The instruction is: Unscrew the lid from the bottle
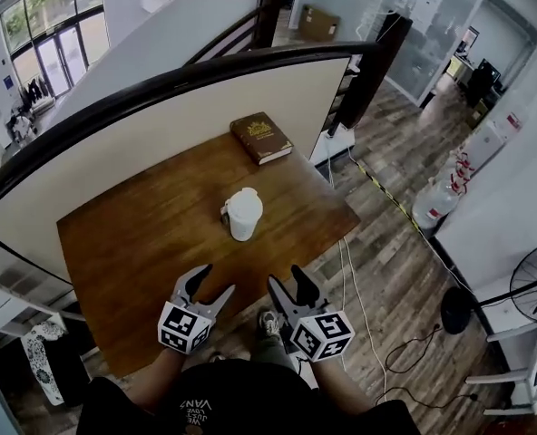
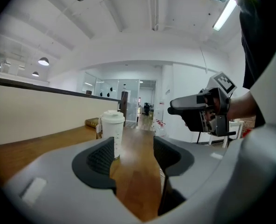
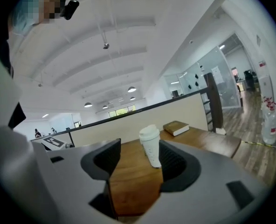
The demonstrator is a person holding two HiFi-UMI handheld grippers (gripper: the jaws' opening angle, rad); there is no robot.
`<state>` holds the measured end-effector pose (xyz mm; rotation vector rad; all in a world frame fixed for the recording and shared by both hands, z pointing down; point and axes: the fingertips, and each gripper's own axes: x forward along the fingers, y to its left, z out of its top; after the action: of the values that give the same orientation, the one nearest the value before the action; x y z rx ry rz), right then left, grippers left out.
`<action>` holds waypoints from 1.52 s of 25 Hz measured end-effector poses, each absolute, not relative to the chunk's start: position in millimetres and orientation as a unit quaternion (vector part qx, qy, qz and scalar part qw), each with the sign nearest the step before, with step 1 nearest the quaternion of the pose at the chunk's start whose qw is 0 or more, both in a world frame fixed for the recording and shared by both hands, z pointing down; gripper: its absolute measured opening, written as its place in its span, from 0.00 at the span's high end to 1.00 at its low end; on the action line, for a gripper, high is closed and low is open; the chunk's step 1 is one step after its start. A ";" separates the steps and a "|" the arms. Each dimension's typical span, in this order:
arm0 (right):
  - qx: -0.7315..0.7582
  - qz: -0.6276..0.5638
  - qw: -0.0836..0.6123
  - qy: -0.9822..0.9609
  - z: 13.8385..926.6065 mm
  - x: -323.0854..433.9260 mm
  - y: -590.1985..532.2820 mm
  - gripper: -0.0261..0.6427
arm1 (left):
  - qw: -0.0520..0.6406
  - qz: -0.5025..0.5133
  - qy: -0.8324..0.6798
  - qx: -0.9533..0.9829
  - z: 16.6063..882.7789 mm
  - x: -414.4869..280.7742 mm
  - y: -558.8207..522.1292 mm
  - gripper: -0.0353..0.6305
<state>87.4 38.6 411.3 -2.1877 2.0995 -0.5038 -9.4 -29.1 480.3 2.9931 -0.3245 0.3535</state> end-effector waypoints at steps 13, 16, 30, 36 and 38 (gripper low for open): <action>-0.611 -0.165 -0.018 0.774 422.8 146.1 -56.5 0.59 | 0.071 0.141 -0.188 0.969 521.5 65.2 -80.8 0.52; -0.585 -0.163 -0.029 0.794 426.2 146.9 -75.1 0.59 | 0.076 0.146 -0.208 0.964 531.8 75.9 -90.2 0.51; -0.470 -0.124 -0.067 0.871 438.5 133.5 -120.8 0.55 | 0.070 0.137 -0.273 0.950 557.8 112.3 -114.8 0.48; -0.437 -0.063 -0.101 0.892 444.7 129.9 -131.5 0.50 | 0.055 0.126 -0.286 0.948 561.4 121.7 -126.4 0.46; -0.428 -0.056 -0.104 0.896 447.4 130.2 -136.3 0.50 | 0.048 0.127 -0.289 0.948 562.6 123.5 -129.8 0.45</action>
<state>130.2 -136.3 447.4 -1.4425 3.0176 -0.1879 123.5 -129.8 562.6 2.8901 -0.8825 0.3876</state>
